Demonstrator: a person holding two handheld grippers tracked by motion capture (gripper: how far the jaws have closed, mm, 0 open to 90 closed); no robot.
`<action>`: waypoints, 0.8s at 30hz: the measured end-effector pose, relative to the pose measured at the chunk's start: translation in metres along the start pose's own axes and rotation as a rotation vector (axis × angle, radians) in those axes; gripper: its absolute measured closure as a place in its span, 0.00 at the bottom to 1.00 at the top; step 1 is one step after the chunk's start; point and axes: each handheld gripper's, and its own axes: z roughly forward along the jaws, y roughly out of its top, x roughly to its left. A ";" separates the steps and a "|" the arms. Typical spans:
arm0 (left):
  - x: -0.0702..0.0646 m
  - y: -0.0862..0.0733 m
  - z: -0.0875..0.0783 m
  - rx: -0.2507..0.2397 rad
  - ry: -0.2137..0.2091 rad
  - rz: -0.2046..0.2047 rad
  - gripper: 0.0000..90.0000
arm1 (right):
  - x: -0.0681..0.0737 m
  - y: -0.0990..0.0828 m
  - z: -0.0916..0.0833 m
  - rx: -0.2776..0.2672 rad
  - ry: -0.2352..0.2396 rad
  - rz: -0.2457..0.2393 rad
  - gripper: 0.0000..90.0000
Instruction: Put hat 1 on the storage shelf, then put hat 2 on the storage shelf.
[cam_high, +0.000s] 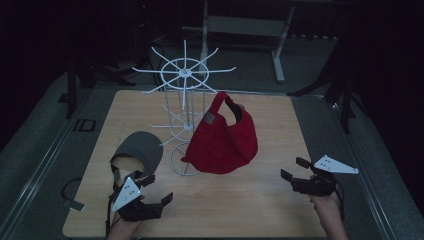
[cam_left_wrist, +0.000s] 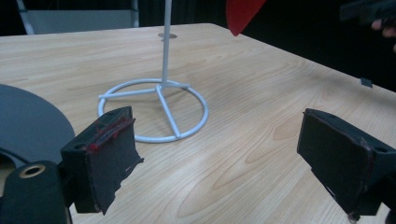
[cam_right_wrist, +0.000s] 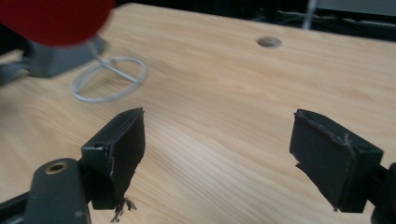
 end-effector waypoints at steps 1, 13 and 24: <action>0.001 -0.001 -0.001 0.003 0.000 -0.008 0.14 | -0.002 -0.004 0.000 -0.002 -0.018 0.002 0.20; 0.017 -0.010 -0.017 0.036 0.093 -0.008 0.14 | -0.025 -0.057 0.006 0.027 -0.087 0.038 0.19; 0.032 -0.015 -0.038 0.113 0.209 -0.029 0.14 | -0.029 -0.078 0.012 0.030 -0.123 0.050 0.19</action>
